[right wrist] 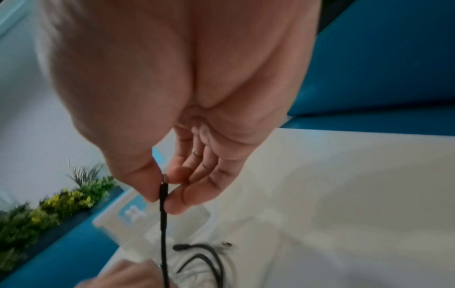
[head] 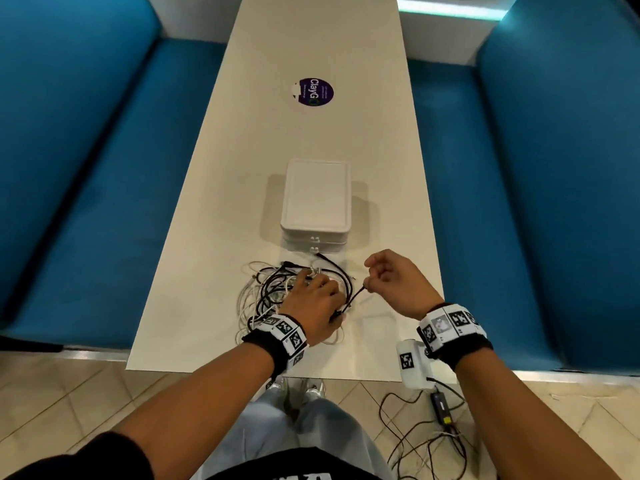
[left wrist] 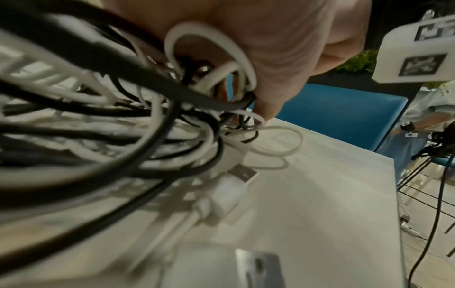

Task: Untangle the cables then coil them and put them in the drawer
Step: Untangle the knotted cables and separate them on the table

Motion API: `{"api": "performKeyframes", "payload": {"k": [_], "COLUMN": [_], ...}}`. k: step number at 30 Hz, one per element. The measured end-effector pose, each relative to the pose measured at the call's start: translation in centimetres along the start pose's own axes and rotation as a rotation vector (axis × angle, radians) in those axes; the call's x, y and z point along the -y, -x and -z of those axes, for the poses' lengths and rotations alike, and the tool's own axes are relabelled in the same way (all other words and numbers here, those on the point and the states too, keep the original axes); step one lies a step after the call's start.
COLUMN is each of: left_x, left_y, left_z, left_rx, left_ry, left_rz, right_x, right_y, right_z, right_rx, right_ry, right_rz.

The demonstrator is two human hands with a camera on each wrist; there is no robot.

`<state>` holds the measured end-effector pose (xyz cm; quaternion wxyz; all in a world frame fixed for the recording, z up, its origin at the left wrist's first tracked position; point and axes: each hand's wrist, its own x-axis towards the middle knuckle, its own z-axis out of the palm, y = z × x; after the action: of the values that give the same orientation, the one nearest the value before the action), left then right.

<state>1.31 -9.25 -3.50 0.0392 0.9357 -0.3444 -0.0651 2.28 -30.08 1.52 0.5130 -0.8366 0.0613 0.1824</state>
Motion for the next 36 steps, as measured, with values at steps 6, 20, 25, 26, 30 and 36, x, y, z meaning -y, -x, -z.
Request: {"api": "performKeyframes", "payload": {"k": [6, 20, 25, 26, 30, 36], "left_x": [0.2, 0.6, 0.5, 0.5, 0.7, -0.3], "left_y": [-0.4, -0.2, -0.4, -0.4, -0.3, 1.9], "left_z": [0.7, -0.4, -0.2, -0.2, 0.0, -1.0], "left_rx": [0.025, -0.032, -0.023, -0.017, 0.029, -0.018], "left_ry": [0.064, 0.265, 0.235, 0.215, 0.103, -0.110], "left_rz": [0.029, -0.004, 0.018, 0.011, -0.014, 0.024], "right_x": [1.4, 0.2, 0.2, 0.1, 0.4, 1.3], "right_y": [-1.4, -0.6, -0.6, -0.5, 0.7, 2.4], "right_z": [-2.6, -4.6, -5.5, -5.6, -6.0, -5.6], "right_rx": [0.097, 0.086, 0.017, -0.002, -0.082, -0.084], "right_ry": [-0.032, 0.453, 0.528, 0.541, 0.590, 0.830], "right_rz": [0.082, 0.199, 0.237, 0.238, 0.230, 0.199]}}
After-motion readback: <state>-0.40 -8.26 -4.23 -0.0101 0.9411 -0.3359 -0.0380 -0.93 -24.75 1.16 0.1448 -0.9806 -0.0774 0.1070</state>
